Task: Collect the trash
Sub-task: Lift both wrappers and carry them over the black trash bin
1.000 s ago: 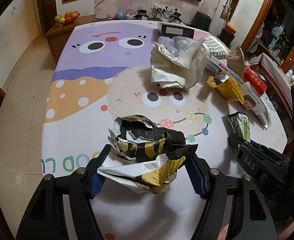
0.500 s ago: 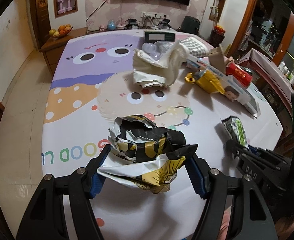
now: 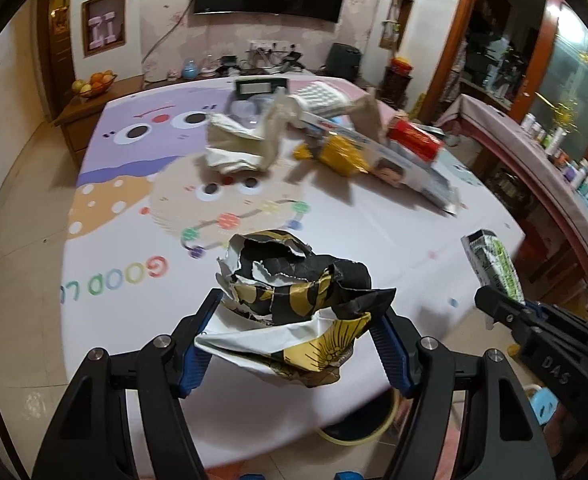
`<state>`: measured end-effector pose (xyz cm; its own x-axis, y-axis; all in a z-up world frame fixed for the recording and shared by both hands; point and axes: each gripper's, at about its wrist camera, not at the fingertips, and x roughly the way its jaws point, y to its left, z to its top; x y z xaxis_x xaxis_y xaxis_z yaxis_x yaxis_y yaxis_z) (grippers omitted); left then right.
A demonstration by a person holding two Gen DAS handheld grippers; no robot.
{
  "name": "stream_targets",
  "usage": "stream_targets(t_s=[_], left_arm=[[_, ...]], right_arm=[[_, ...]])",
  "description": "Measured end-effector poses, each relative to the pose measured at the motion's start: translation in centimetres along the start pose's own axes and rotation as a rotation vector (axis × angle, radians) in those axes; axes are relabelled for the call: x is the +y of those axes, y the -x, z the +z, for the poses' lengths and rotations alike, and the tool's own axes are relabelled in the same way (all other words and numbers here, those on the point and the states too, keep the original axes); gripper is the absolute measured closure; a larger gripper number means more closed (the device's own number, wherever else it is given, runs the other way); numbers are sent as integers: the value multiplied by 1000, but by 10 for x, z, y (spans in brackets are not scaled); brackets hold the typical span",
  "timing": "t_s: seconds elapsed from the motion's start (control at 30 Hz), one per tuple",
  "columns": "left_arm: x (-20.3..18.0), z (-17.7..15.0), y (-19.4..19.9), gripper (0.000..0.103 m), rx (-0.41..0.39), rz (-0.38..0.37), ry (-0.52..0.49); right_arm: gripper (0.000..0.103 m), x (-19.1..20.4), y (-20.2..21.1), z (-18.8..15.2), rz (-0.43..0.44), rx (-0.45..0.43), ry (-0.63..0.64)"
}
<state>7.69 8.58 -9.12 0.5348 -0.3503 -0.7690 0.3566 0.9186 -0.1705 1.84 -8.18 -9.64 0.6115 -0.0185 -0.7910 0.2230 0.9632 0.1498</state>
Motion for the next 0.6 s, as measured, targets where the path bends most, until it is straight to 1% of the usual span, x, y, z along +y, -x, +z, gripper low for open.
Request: stream_targets(t_s=[0.13,0.3,0.47,0.6], left_arm=[[-25,-16,10,34,-6,-46,-45],[-65,-34,15,34,-9,-97,-135],[-99,-52,11,34,11,-128,-220],[-118,-68,3,34,41,-128,-256]], right_arm=[[91,-16,30,-14,12,-39,0],[91,-39,51,-33,7,-60,-8],[91,-59,57,-51,-15,-67,-14],[91,-77,45,-66,-16,-34,-37]])
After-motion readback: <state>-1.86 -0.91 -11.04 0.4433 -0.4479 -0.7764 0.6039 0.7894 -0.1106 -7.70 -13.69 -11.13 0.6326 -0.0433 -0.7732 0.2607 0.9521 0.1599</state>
